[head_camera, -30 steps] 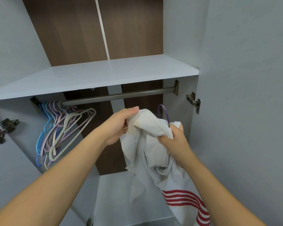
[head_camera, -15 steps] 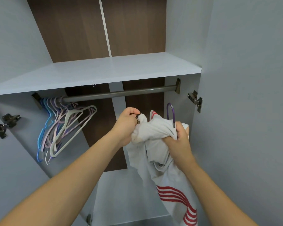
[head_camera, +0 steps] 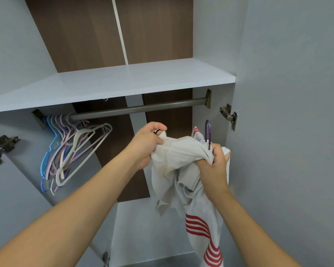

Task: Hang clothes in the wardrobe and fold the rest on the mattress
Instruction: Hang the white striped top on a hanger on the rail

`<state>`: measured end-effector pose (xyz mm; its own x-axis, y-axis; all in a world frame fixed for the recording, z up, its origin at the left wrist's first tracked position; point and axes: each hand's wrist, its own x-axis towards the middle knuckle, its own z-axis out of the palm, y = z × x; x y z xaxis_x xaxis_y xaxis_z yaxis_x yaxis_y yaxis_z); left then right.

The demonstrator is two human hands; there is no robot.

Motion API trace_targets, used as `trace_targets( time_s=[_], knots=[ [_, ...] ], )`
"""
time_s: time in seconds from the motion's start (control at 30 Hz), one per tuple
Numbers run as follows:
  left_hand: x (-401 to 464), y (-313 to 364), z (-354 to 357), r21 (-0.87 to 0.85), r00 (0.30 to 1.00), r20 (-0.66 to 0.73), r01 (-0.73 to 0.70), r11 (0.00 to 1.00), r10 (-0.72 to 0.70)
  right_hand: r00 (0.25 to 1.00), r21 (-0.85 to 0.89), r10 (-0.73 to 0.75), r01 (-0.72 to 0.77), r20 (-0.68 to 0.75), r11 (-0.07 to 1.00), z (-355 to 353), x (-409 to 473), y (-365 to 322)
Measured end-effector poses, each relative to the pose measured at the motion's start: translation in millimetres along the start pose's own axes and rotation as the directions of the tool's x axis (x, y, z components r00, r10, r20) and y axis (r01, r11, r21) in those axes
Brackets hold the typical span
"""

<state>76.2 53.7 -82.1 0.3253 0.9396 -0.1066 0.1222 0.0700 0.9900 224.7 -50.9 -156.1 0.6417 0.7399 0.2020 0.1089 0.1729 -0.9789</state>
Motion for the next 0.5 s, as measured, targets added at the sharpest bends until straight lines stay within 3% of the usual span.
trace_targets(
  time_s=[0.13,0.2,0.3,0.37,0.5],
  knots=[
    [4,1,-1,-0.332,1.0,-0.003,0.01,0.943,-0.012,1.0,-0.036,-0.019,0.019,0.017,0.999,2,-2,0],
    [5,3,0,-0.418,1.0,-0.002,0.028,0.908,-0.031,0.999,-0.026,-0.008,0.009,0.054,1.0,2,-3,1],
    [7,14,1,-0.353,1.0,-0.025,0.002,0.935,-0.011,0.974,0.052,0.032,-0.045,0.224,0.998,-3,-6,4],
    [10,27,-6,-0.276,0.999,0.033,0.002,0.961,0.008,0.955,0.157,0.087,-0.135,0.283,0.978,-9,-6,5],
    [10,53,-19,0.017,0.967,0.254,-0.007,1.0,0.003,0.972,0.264,0.155,-0.199,0.177,0.944,-16,1,5]
  ],
)
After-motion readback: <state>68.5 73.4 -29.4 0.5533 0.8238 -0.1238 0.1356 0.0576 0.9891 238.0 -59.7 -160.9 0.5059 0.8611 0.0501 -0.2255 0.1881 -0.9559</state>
